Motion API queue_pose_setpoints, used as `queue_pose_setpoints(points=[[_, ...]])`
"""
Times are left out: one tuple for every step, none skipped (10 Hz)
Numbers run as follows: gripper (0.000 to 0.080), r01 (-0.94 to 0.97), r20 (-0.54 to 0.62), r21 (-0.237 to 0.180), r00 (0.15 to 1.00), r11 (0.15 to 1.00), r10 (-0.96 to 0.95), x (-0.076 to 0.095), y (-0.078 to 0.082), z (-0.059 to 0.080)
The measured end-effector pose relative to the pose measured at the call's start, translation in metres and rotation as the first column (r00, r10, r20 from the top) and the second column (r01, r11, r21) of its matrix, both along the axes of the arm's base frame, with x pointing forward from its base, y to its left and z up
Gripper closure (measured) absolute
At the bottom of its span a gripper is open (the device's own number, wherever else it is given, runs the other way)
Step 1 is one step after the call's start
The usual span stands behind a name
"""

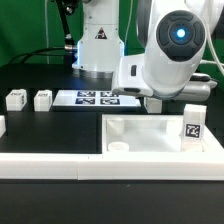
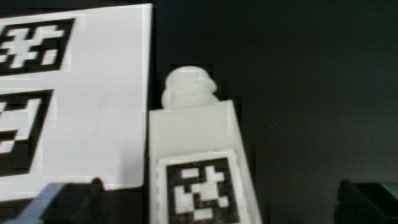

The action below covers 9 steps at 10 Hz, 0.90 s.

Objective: Assemble square table

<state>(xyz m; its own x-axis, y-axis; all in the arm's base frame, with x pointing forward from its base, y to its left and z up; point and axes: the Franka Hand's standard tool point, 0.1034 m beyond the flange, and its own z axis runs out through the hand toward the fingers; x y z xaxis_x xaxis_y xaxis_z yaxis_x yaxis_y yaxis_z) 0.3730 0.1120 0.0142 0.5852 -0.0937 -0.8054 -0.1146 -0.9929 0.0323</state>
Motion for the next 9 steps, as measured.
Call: queue_pose_setpoints(points=[[0.0151, 0.004, 0.001, 0.0, 1.0, 1.0, -0.004, 0.0008, -0.0013, 0.0001], [0.0151, 0.007, 0.001, -0.001, 1.0, 1.0, -0.007, 0.0009, -0.0023, 0.0], [0.0151, 0.009, 0.0, -0.001, 1.0, 1.0, -0.009, 0.0011, -0.0031, -0.0001], [0.0276, 0.011, 0.0, -0.001, 1.0, 1.0, -0.011, 0.0013, -0.0038, -0.0001], [0.0428, 0.013, 0.0, -0.002, 1.0, 1.0, -0.013, 0.0015, -0.0045, -0.0001], [0.0512, 0.015, 0.0, -0.002, 1.0, 1.0, -0.015, 0.0018, -0.0052, 0.0], [0.0512, 0.017, 0.0, -0.002, 1.0, 1.0, -0.017, 0.0019, -0.0057, 0.0], [0.0512, 0.018, 0.0, -0.002, 1.0, 1.0, -0.018, 0.0021, -0.0064, 0.0001], [0.0512, 0.02, 0.0, -0.002, 1.0, 1.0, -0.02, 0.0023, -0.0069, 0.0001]])
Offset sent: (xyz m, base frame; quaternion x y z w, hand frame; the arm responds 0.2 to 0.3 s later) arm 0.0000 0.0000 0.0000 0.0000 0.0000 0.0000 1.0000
